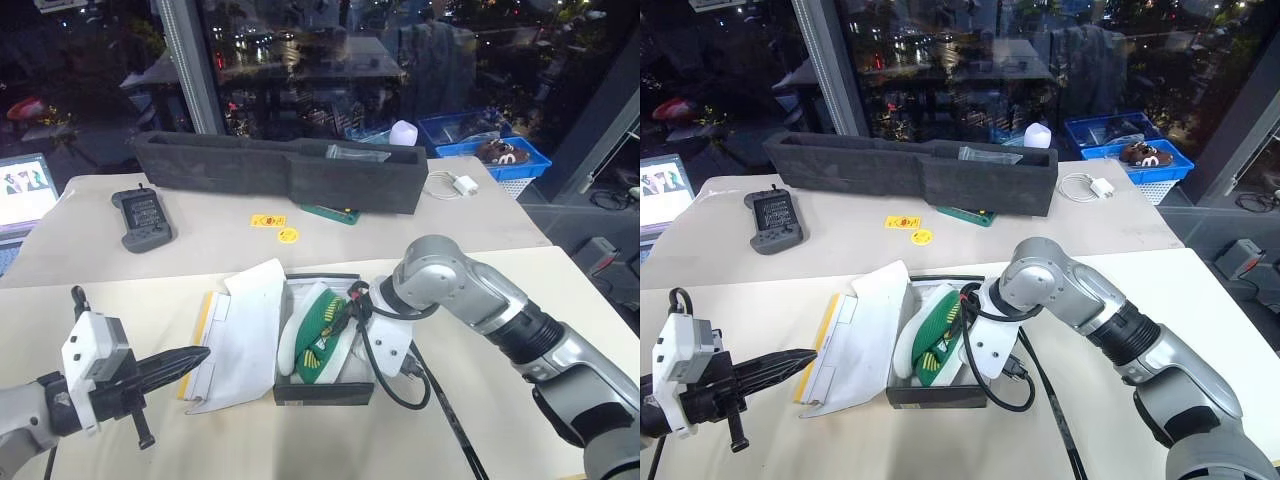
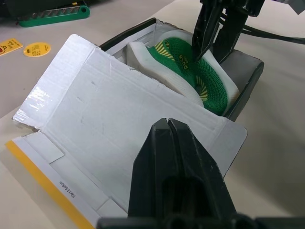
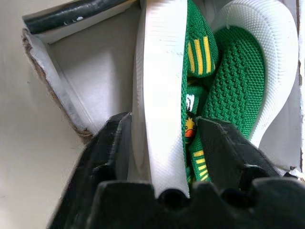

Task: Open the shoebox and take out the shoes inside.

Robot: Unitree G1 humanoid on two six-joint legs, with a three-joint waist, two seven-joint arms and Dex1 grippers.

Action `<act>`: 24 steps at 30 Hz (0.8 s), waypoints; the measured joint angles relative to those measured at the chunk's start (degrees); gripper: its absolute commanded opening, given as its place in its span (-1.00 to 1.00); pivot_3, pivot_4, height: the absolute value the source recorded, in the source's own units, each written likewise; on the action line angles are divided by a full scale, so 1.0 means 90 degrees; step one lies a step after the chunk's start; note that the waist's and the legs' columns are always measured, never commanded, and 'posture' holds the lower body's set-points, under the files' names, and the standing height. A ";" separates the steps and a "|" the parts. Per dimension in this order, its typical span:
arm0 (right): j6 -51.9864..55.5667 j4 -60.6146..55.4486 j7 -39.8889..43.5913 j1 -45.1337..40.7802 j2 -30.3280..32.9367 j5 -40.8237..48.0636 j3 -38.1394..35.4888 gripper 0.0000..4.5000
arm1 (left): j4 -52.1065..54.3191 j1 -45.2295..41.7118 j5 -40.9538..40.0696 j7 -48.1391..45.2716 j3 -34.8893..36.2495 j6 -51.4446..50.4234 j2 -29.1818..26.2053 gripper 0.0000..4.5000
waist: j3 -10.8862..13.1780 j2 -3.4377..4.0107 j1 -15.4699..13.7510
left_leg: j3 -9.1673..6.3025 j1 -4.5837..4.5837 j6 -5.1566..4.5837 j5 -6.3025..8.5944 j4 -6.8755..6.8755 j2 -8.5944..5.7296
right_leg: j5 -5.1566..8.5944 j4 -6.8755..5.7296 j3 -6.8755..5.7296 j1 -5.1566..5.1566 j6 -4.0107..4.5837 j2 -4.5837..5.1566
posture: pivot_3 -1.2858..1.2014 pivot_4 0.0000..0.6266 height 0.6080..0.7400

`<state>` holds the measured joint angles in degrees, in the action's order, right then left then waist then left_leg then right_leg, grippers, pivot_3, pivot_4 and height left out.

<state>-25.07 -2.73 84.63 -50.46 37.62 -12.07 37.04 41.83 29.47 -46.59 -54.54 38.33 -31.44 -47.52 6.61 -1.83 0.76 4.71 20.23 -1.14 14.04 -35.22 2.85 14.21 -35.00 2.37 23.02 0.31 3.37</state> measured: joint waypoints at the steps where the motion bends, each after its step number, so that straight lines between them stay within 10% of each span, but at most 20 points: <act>1: 0.0026 0.0006 -0.0009 0.0003 -0.0020 -0.0004 0.0002 -0.53 | 0.0002 0.0001 0.0000 0.0001 0.0000 -0.0001 0.0000 -1.00 | 0.0000 0.0000 0.0001 | 0.0000 0.0000 0.0000 0.0000 0.0000 0.0000 | 0.0000 0.0000 0.0000 0.0000 0.0000 0.0000 | 0.03 -0.52 1.00; 5: 0.0142 0.0008 0.0025 0.0049 -0.0020 -0.0005 0.0005 -0.86 | 0.0007 0.0002 -0.0003 0.0004 0.0010 -0.0013 0.0000 -1.00 | 0.0000 0.0000 0.0002 | 0.0000 -0.0002 0.0000 0.0000 0.0000 0.0000 | 0.0000 -0.0001 0.0000 -0.0001 0.0000 -0.0001 | 0.03 -0.52 1.00; 24: 0.1427 -0.0456 0.0425 -0.0721 0.0033 0.1419 -0.0653 -0.87 | -0.0004 -0.0188 -0.0001 0.0019 -0.0029 -0.0126 -0.0057 -1.00 | 0.0001 0.0001 0.0003 | -0.0004 0.0001 0.0000 0.0000 0.0001 0.0001 | -0.0001 0.0000 0.0000 0.0003 0.0000 0.0002 | 0.03 -0.52 1.00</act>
<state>-12.22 -6.83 88.45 -56.95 37.92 0.71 31.16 41.79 27.77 -46.60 -54.36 38.07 -32.57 -48.03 6.62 -1.82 0.79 4.67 20.24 -1.14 14.04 -35.21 2.86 14.20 -35.00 2.37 23.05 0.31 3.39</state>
